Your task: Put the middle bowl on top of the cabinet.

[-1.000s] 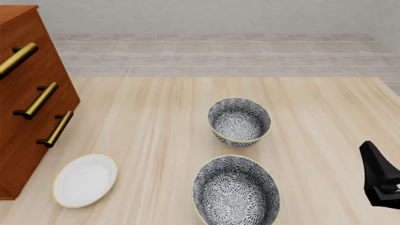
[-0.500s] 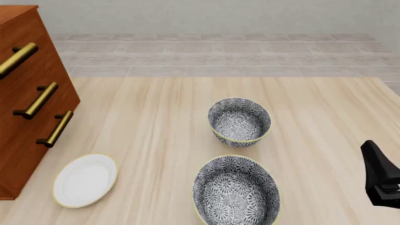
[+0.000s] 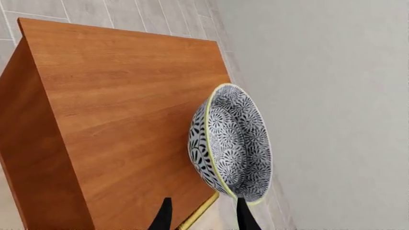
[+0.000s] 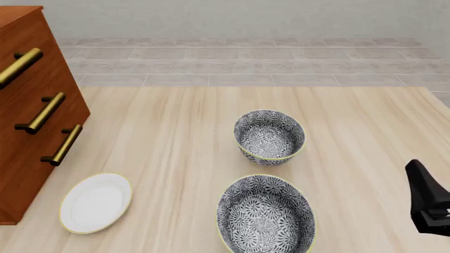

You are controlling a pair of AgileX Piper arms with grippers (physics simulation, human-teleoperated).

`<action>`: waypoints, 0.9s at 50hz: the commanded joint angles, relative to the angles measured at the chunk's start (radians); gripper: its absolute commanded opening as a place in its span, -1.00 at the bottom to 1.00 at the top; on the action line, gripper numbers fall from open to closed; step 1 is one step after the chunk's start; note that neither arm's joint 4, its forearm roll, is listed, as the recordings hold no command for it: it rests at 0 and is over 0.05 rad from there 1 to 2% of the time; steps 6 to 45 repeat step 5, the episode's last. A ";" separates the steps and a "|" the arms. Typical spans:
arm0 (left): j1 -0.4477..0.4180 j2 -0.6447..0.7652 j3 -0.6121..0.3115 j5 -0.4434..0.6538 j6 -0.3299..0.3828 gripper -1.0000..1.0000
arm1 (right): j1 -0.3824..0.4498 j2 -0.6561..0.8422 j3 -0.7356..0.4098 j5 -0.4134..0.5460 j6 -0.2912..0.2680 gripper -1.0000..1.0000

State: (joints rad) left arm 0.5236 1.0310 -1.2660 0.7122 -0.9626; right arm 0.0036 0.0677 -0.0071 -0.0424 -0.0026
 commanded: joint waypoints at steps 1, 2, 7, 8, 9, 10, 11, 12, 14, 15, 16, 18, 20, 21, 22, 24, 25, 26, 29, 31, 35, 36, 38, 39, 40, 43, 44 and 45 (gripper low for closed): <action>-0.003 -0.005 0.003 -0.001 -0.001 1.00 | 0.000 -0.004 0.004 0.004 0.002 1.00; -0.003 -0.005 0.003 -0.001 -0.001 1.00 | 0.001 -0.006 0.004 0.006 0.001 1.00; -0.003 -0.005 0.003 -0.001 -0.001 1.00 | -0.001 -0.005 0.005 0.006 0.001 1.00; -0.003 -0.005 0.003 -0.001 -0.001 1.00 | -0.001 -0.005 0.005 0.006 0.001 1.00; -0.003 -0.005 0.003 -0.001 -0.001 1.00 | -0.001 -0.005 0.005 0.006 0.001 1.00; -0.003 -0.005 0.003 -0.001 -0.001 1.00 | -0.001 -0.005 0.005 0.006 0.001 1.00; -0.003 -0.005 0.003 -0.001 -0.001 1.00 | -0.001 -0.005 0.005 0.006 0.001 1.00; -0.003 -0.005 0.003 -0.001 -0.001 1.00 | -0.001 -0.005 0.005 0.006 0.001 1.00; -0.003 -0.005 0.003 -0.001 -0.001 1.00 | -0.001 -0.005 0.005 0.006 0.001 1.00; -0.003 -0.005 0.003 -0.001 -0.001 1.00 | -0.001 -0.005 0.005 0.006 0.001 1.00; -0.003 -0.005 0.003 -0.001 -0.001 1.00 | -0.001 -0.005 0.005 0.006 0.001 1.00; -0.003 -0.005 0.003 -0.001 -0.001 1.00 | -0.001 -0.005 0.005 0.006 0.001 1.00; -0.003 -0.005 0.003 -0.001 -0.001 1.00 | -0.001 -0.005 0.005 0.006 0.001 1.00; -0.003 -0.005 0.003 -0.001 -0.001 1.00 | -0.001 -0.005 0.005 0.006 0.001 1.00; -0.003 -0.005 0.003 -0.001 -0.001 1.00 | -0.001 -0.005 0.005 0.006 0.001 1.00; -0.003 -0.005 0.003 -0.001 -0.001 1.00 | -0.001 -0.005 0.005 0.006 0.001 1.00; -0.003 -0.005 0.003 -0.001 -0.001 1.00 | -0.001 -0.005 0.005 0.006 0.001 1.00; -0.003 -0.005 0.003 -0.001 -0.001 1.00 | -0.001 -0.005 0.005 0.006 0.001 1.00; -0.003 -0.005 0.003 -0.001 -0.001 1.00 | -0.001 -0.005 0.005 0.006 0.001 1.00; -0.003 -0.005 0.003 -0.001 -0.001 1.00 | -0.001 -0.005 0.005 0.006 0.001 1.00; -0.003 -0.005 0.003 -0.001 -0.001 1.00 | -0.001 -0.005 0.005 0.006 0.001 1.00; -0.003 -0.005 0.003 -0.001 -0.001 1.00 | -0.001 -0.005 0.005 0.006 0.001 1.00; -0.003 -0.005 0.003 -0.001 -0.001 1.00 | -0.001 -0.005 0.005 0.006 0.001 1.00; -0.003 -0.005 0.003 -0.001 -0.001 1.00 | -0.001 -0.005 0.005 0.006 0.001 1.00; -0.003 -0.005 0.003 -0.001 -0.001 1.00 | -0.001 -0.005 0.005 0.006 0.001 1.00; -0.003 -0.005 0.003 -0.001 -0.001 1.00 | -0.001 -0.005 0.005 0.006 0.001 1.00; -0.003 -0.005 0.003 -0.001 -0.001 1.00 | -0.001 -0.005 0.005 0.006 0.001 1.00; -0.003 -0.005 0.003 -0.001 -0.001 1.00 | -0.001 -0.005 0.005 0.006 0.001 1.00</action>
